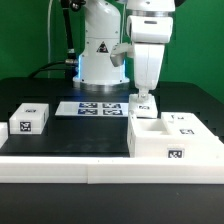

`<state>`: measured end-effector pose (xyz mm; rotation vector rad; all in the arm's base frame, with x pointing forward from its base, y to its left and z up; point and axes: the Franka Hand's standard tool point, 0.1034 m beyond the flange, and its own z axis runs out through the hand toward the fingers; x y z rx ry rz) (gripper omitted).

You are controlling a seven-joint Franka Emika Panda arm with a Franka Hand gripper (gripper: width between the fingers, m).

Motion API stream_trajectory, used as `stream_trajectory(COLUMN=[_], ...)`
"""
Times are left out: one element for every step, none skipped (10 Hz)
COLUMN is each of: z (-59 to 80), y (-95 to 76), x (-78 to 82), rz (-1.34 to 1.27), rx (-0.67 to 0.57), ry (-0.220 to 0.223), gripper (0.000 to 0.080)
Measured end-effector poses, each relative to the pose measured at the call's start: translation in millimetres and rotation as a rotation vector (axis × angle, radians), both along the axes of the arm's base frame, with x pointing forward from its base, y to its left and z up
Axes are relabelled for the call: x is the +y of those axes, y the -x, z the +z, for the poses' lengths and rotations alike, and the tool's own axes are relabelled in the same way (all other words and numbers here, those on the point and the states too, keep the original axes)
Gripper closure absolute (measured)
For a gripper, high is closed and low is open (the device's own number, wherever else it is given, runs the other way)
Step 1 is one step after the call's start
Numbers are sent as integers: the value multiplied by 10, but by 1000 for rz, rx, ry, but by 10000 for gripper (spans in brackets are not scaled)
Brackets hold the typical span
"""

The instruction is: Assemble cabinet

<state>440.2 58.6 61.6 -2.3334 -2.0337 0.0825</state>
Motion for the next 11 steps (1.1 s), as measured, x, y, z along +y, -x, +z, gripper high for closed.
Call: stream_trajectory(z=[-17,-18,-1,13,27,38,38,37,37,36,36], y=[11,2,-44,-80,-114,-132,-131,-131,-131,-132,-140], x=[5,2,6,15,28,46,54,47,46,39,12], rz=[1,-1,-1,-1,-3,-6,-15,-16,-17,-12,-4], rx=[4,4,-3,-9,-14,-18,-18,-18,-18,-18,-18], ry=[-1,-1,-2,-3,-5,-5,-4,-4,-4,-4,-5], gripper=[731,731,731,731,731,731,731,731,731,731,731])
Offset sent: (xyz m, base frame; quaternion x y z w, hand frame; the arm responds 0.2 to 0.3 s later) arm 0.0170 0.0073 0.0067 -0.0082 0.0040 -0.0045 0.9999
